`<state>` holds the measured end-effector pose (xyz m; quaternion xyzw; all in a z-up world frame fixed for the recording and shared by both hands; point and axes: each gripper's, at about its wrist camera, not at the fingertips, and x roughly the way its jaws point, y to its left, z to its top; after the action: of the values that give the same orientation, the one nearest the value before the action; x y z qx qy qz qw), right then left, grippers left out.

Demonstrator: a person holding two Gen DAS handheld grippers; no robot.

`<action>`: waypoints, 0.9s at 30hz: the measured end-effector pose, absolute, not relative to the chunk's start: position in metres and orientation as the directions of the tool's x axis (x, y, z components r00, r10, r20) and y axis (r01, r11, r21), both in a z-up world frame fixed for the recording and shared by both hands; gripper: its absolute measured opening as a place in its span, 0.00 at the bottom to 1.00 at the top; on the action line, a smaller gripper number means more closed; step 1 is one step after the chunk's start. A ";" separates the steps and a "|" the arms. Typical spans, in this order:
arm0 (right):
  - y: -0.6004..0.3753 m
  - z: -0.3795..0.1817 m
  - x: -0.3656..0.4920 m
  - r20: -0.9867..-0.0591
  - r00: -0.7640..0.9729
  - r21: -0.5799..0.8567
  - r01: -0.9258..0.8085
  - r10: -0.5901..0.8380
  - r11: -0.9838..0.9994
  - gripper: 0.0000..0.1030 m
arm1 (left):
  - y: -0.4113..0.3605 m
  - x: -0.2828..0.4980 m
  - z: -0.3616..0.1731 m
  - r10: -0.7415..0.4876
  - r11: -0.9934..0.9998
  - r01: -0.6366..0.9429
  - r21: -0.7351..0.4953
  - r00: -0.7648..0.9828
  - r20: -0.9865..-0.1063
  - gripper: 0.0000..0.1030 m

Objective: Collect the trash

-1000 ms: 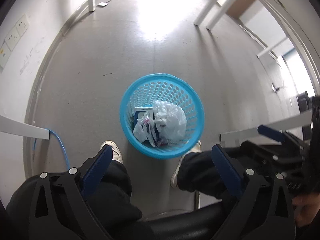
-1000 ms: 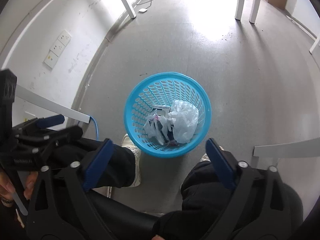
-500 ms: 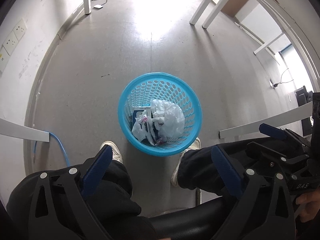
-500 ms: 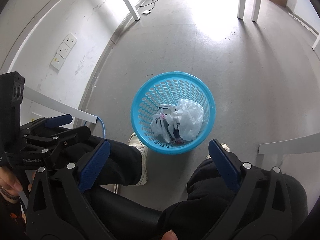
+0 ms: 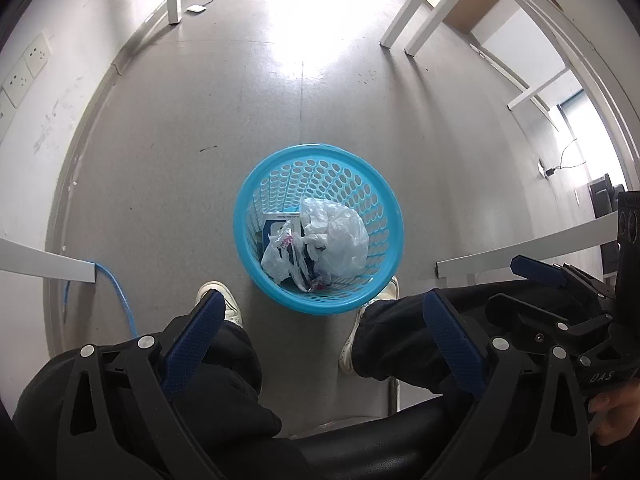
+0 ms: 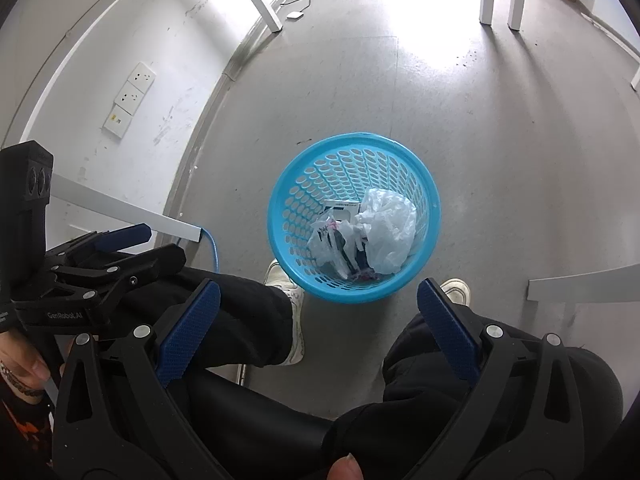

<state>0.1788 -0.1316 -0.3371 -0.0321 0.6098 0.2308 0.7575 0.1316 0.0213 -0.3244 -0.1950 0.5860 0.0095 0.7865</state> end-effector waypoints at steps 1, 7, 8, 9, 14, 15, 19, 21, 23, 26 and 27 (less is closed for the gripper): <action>-0.132 -0.337 0.179 -0.938 0.148 0.236 -0.385 0.312 0.892 0.92 | 0.021 0.132 -0.324 -0.213 0.924 -0.242 -0.295 0.312 -0.926 0.94; -0.133 -0.340 0.181 -0.937 0.138 0.253 -0.370 0.322 0.894 0.92 | 0.022 0.132 -0.323 -0.210 0.926 -0.241 -0.292 0.313 -0.926 0.94; -0.133 -0.340 0.181 -0.936 0.137 0.254 -0.367 0.323 0.895 0.92 | 0.021 0.132 -0.323 -0.209 0.926 -0.241 -0.290 0.313 -0.927 0.94; -0.133 -0.340 0.182 -0.936 0.137 0.256 -0.365 0.324 0.895 0.92 | 0.021 0.133 -0.323 -0.208 0.927 -0.240 -0.289 0.313 -0.927 0.94; -0.135 -0.341 0.183 -0.935 0.132 0.265 -0.357 0.329 0.896 0.92 | 0.020 0.134 -0.322 -0.201 0.930 -0.238 -0.282 0.313 -0.928 0.94; -0.135 -0.342 0.183 -0.935 0.130 0.266 -0.356 0.330 0.896 0.92 | 0.020 0.134 -0.321 -0.200 0.930 -0.236 -0.280 0.313 -0.928 0.94; -0.135 -0.343 0.184 -0.935 0.131 0.266 -0.354 0.329 0.897 0.92 | 0.021 0.135 -0.322 -0.194 0.932 -0.238 -0.274 0.312 -0.930 0.94; -0.135 -0.343 0.183 -0.935 0.132 0.267 -0.352 0.330 0.897 0.92 | 0.022 0.136 -0.323 -0.194 0.931 -0.240 -0.275 0.312 -0.930 0.94; -0.135 -0.343 0.183 -0.934 0.132 0.268 -0.351 0.331 0.897 0.92 | 0.023 0.136 -0.323 -0.194 0.930 -0.243 -0.276 0.313 -0.930 0.94; -0.136 -0.343 0.183 -0.934 0.132 0.270 -0.348 0.332 0.898 0.92 | 0.023 0.136 -0.323 -0.194 0.931 -0.242 -0.275 0.313 -0.930 0.94; -0.136 -0.342 0.183 -0.934 0.133 0.271 -0.347 0.333 0.898 0.92 | 0.023 0.136 -0.323 -0.193 0.931 -0.240 -0.274 0.313 -0.930 0.94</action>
<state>0.1835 -0.1364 -0.3424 -0.0059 0.6186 0.2258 0.7525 0.1361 0.0230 -0.3231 -0.1849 0.5859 0.0151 0.7889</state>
